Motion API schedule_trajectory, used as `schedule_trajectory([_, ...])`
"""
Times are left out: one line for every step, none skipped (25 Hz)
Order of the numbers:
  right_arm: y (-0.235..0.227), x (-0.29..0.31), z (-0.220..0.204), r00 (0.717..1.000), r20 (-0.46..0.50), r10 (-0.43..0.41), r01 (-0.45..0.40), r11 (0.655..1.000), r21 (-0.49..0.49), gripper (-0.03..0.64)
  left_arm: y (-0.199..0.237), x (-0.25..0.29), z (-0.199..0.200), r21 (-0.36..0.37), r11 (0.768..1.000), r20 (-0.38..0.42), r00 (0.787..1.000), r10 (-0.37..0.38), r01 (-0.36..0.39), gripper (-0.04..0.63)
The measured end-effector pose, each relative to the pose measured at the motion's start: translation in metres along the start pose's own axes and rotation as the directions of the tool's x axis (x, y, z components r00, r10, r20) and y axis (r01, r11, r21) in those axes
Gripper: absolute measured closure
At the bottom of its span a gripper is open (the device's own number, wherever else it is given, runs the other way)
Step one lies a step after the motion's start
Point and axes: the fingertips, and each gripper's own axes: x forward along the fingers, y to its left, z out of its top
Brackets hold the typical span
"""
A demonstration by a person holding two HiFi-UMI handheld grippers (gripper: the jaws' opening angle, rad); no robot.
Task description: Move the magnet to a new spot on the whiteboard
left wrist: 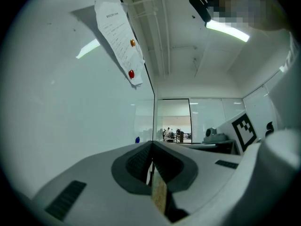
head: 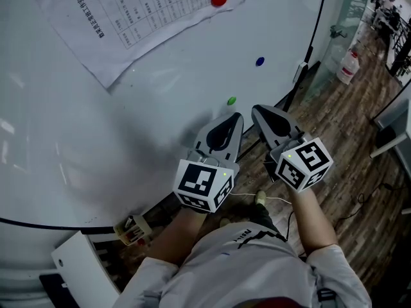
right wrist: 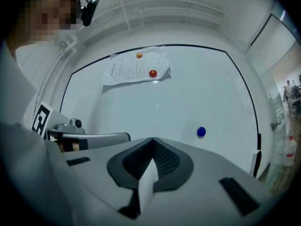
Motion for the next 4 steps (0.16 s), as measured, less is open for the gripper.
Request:
schedule_trajectory([-0.0002,0.0003,-0.0007,1.0,0.0,0.001,-0.001,1.0,0.0,0.603,0.0004,0.0001,-0.0007,0.0,1.0,-0.002,1.0,0.001,-0.001,0.583])
schedule_trajectory([-0.0002,0.0006,-0.001,1.0,-0.002,0.0,0.0,1.0,0.0,0.603,0.0008,0.0002,-0.0014,0.0,1.0,-0.003,1.0,0.002,-0.002,0.583])
schedule_trajectory([-0.0001,0.0009,-0.0011,1.0,-0.005,-0.001,0.001,1.0,0.0,0.603,0.0011,0.0002,-0.0022,0.0,1.0,-0.005,1.0,0.003,-0.003,0.583])
schedule_trajectory([0.0,0.0011,-0.001,1.0,-0.007,-0.002,0.002,1.0,-0.001,0.603,0.0014,0.0003,-0.003,0.0,1.0,-0.006,1.0,0.004,-0.004,0.583])
